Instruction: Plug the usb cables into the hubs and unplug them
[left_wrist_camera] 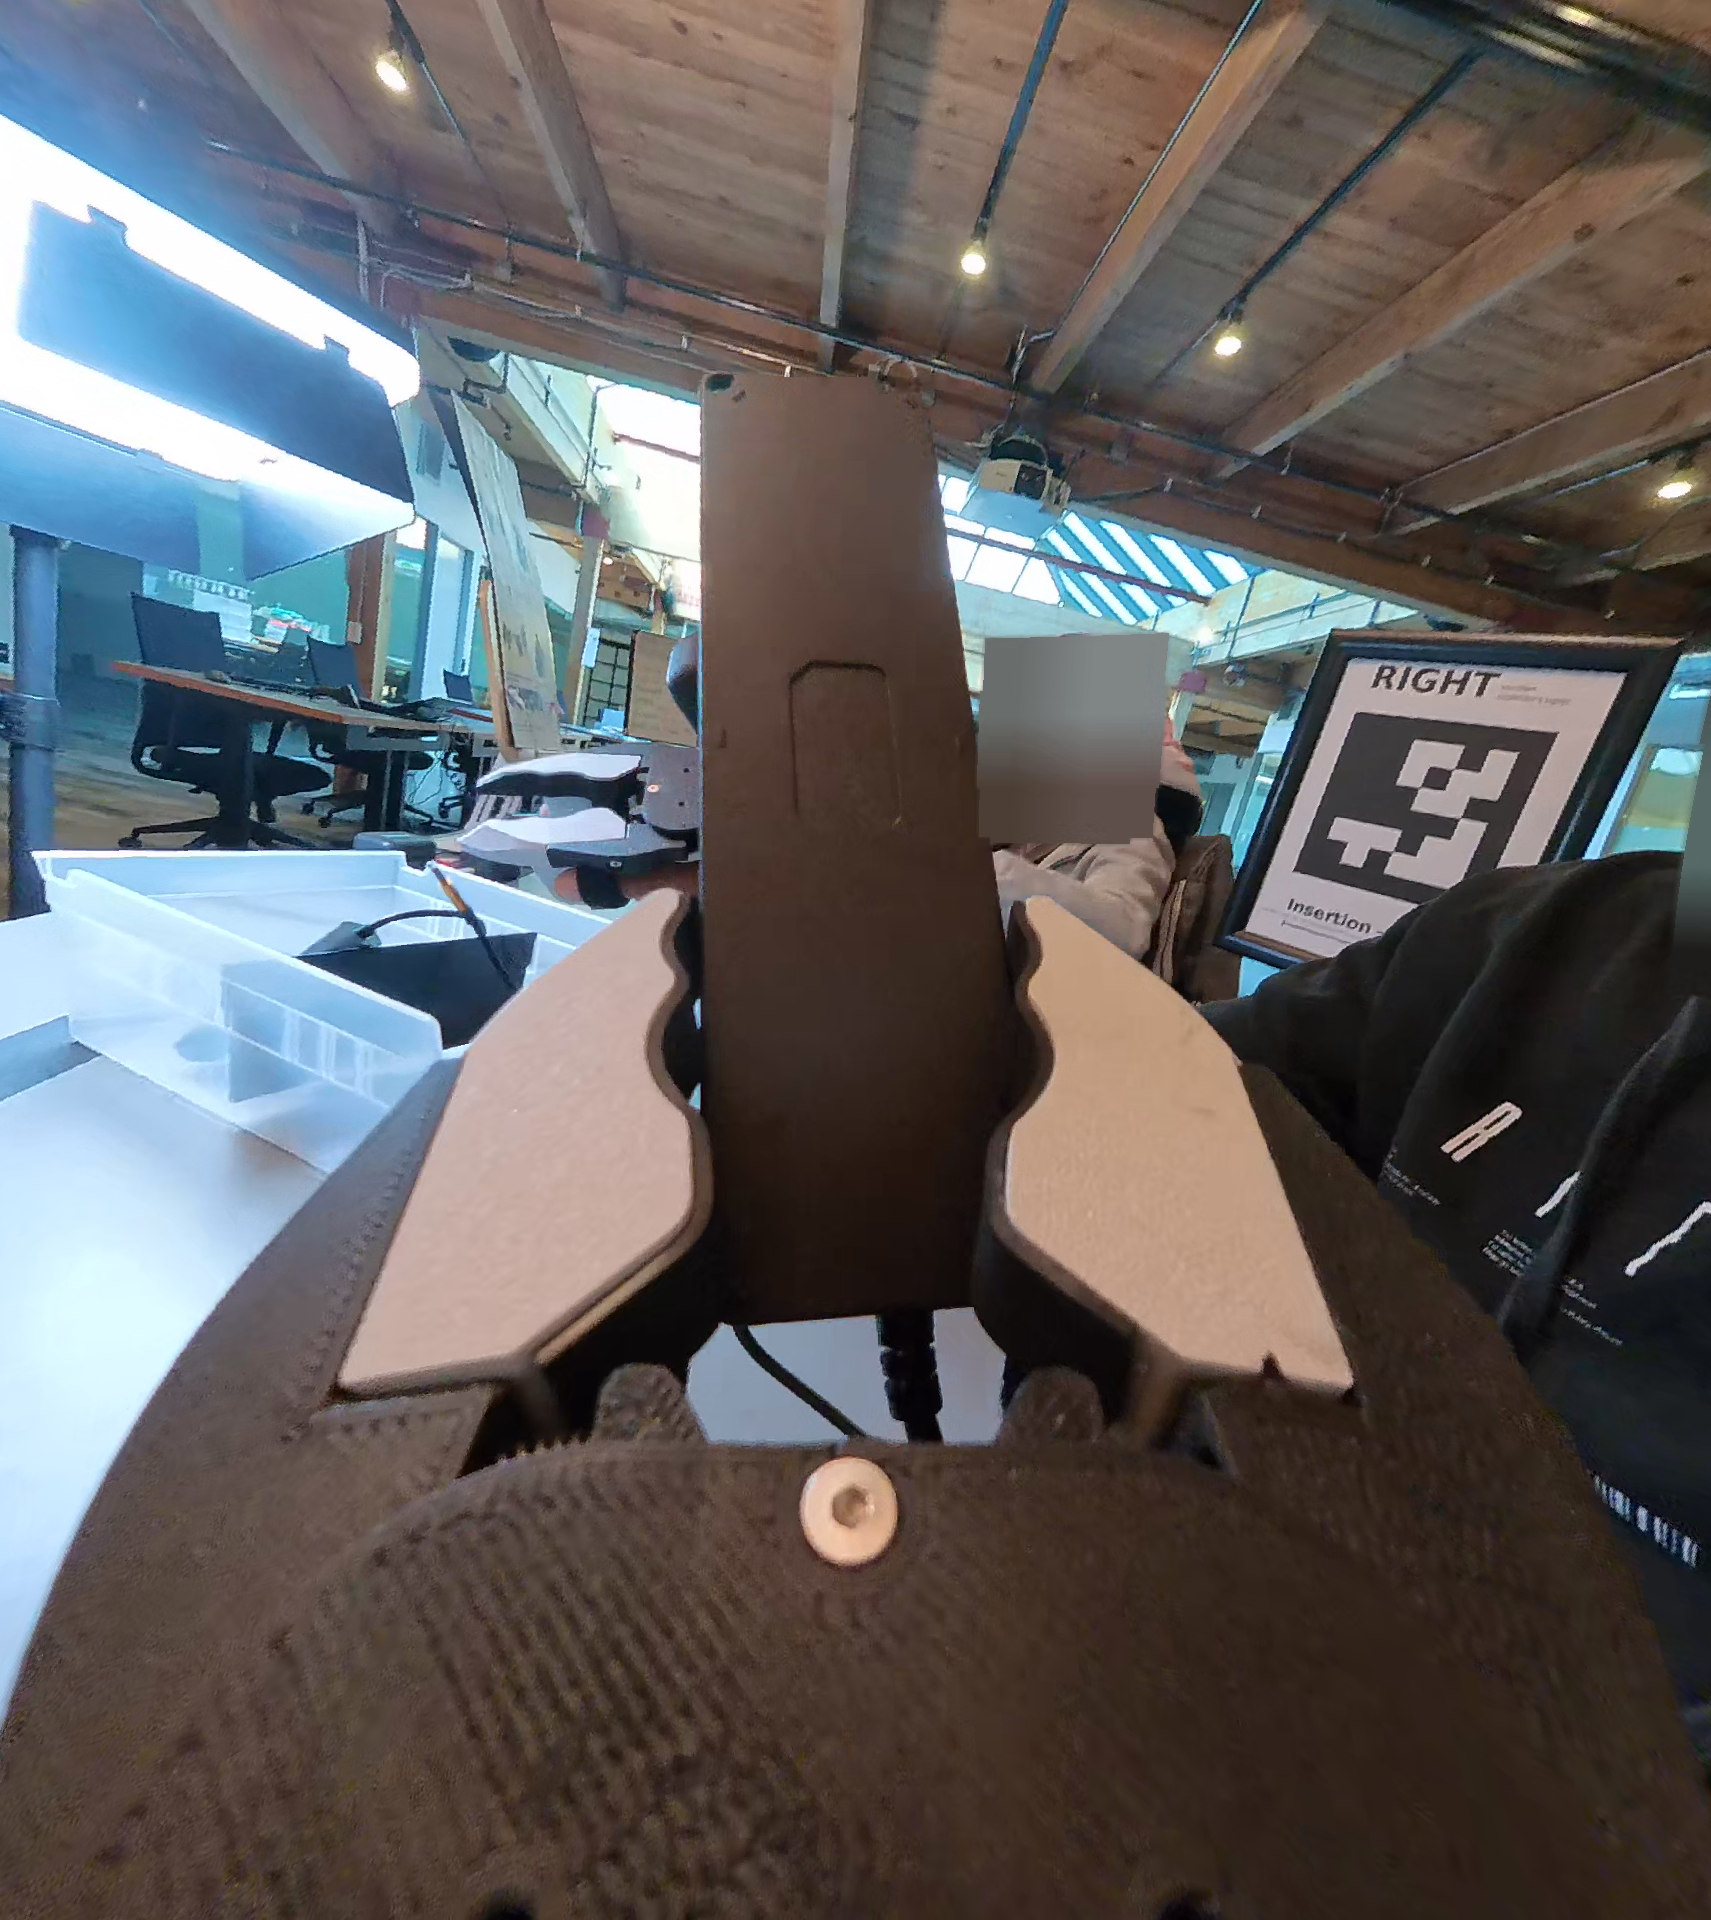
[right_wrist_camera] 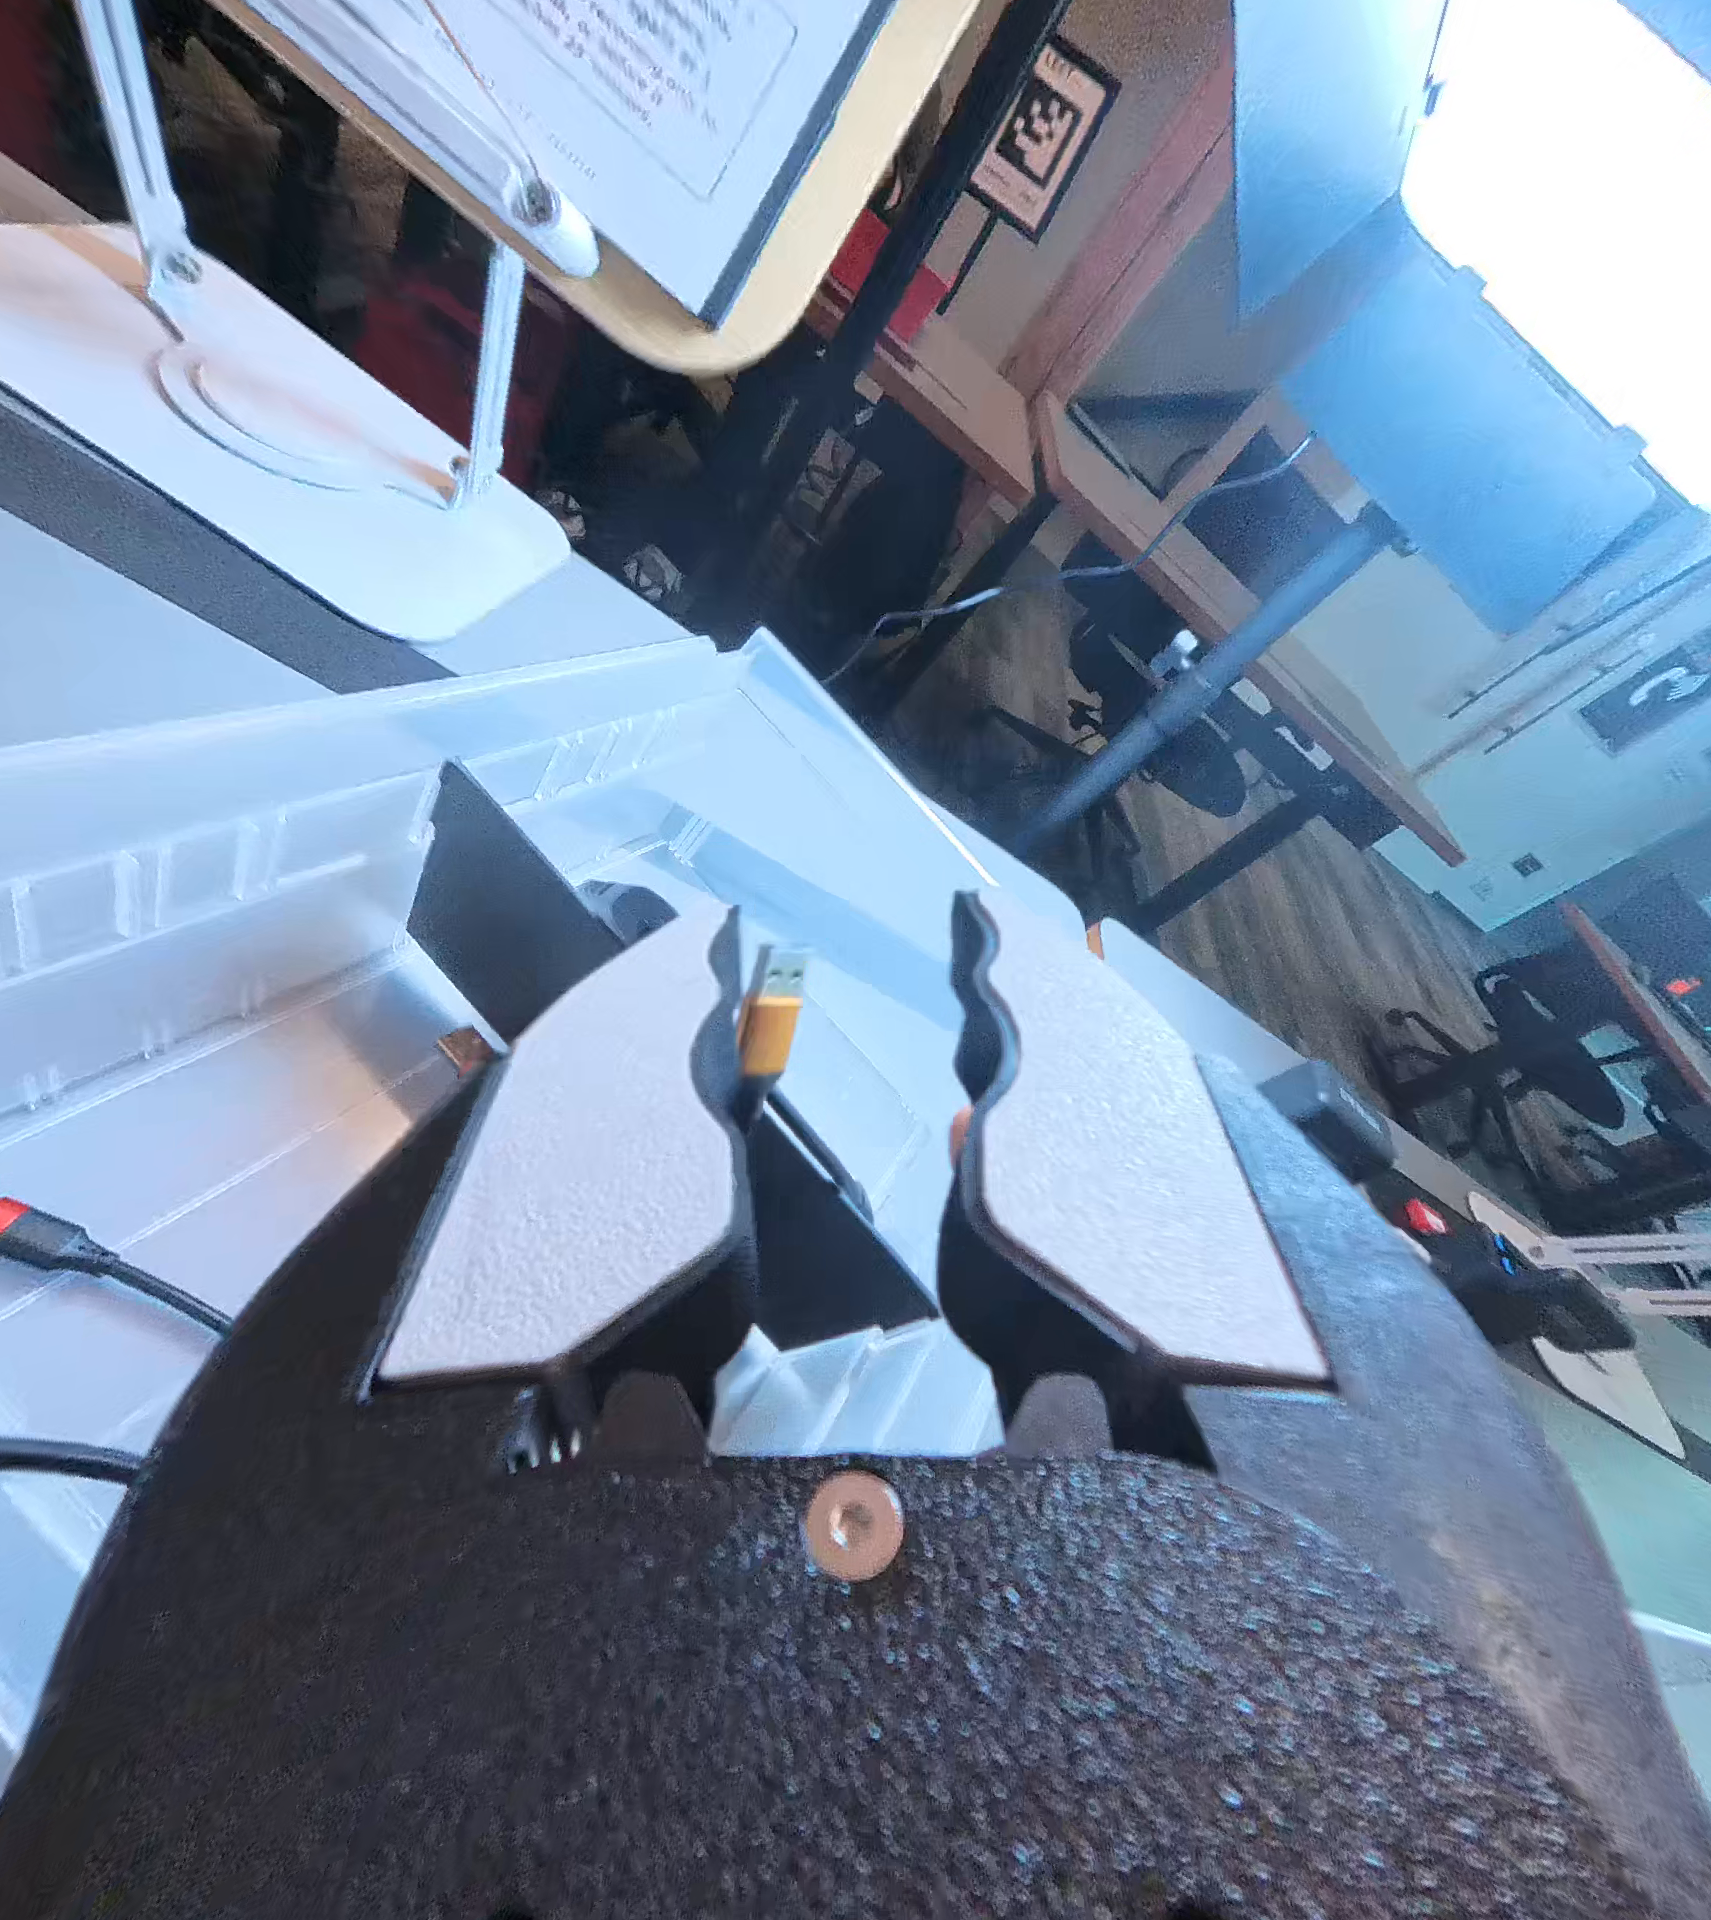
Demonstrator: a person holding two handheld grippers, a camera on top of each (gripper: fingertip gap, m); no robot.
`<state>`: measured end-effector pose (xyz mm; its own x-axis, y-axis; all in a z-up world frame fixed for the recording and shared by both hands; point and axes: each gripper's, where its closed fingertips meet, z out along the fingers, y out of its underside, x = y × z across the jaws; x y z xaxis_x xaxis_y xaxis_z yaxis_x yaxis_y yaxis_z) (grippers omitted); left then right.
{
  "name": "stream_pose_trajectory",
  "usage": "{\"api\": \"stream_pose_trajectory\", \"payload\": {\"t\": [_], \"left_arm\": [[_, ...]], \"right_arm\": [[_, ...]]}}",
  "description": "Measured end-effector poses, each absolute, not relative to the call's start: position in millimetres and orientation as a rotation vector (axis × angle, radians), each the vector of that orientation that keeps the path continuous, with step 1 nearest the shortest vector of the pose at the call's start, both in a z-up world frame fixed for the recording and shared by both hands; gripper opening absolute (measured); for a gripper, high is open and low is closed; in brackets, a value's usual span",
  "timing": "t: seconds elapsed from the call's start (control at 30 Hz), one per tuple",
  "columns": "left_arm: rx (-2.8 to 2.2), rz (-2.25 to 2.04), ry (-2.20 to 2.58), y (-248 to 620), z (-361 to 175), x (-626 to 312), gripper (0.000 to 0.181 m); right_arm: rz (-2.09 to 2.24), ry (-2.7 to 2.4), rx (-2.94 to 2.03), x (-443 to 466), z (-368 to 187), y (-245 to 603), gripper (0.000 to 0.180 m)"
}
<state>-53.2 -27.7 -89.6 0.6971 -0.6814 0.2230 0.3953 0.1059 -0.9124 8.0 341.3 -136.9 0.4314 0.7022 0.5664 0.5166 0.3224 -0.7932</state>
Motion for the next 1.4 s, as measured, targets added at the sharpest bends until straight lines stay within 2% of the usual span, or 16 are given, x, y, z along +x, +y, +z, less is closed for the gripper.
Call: {"api": "stream_pose_trajectory", "payload": {"t": [0.07,0.1,0.23,0.4,0.43,0.47,0.5,0.7,0.9,1.13,1.3,1.4], "left_arm": [[-1.22,-0.822,0.276,-28,-89,-53,0.056],[-1.22,-0.826,0.277,-27,-90,-53,0.056],[-1.216,-0.847,0.28,-25,-92,-48,0.056],[-1.264,-0.855,0.317,-16,-104,-31,0.056],[-1.3,-0.847,0.335,-13,-111,-26,0.056],[-1.344,-0.828,0.362,-10,-119,-20,0.056],[-1.374,-0.801,0.393,-9,-125,-16,0.056],[-1.706,-0.39,0.576,3,-167,-14,0.054],[-1.895,-0.166,0.634,18,-197,-4,0.064],[-1.694,-0.348,0.474,13,-159,-21,0.063],[-1.615,-0.377,0.413,6,-142,-40,0.063],[-1.609,-0.34,0.443,7,-142,-35,0.063]], "right_arm": [[0.273,-1.192,-1.284,4,-115,324,0.055],[0.397,-1.195,-1.239,-1,-101,305,0.057],[1.3,-1.362,-0.99,-17,-53,166,0.053],[1.87,-1.694,-0.87,-27,-73,23,0.074],[1.883,-1.741,-0.862,-31,-79,3,0.074],[1.85,-1.754,-0.844,-35,-83,-8,0.056],[1.822,-1.735,-0.802,-38,-81,-13,0.055],[1.378,-2.094,-0.723,-26,-115,-11,0.055],[0.989,-2.214,-0.7,-30,-153,-28,0.055],[1.238,-2.022,-0.749,-31,-111,-5,0.063],[0.997,-2.242,-0.751,-16,-153,26,0.056],[0.92,-2.284,-0.707,-21,-173,15,0.043]]}}
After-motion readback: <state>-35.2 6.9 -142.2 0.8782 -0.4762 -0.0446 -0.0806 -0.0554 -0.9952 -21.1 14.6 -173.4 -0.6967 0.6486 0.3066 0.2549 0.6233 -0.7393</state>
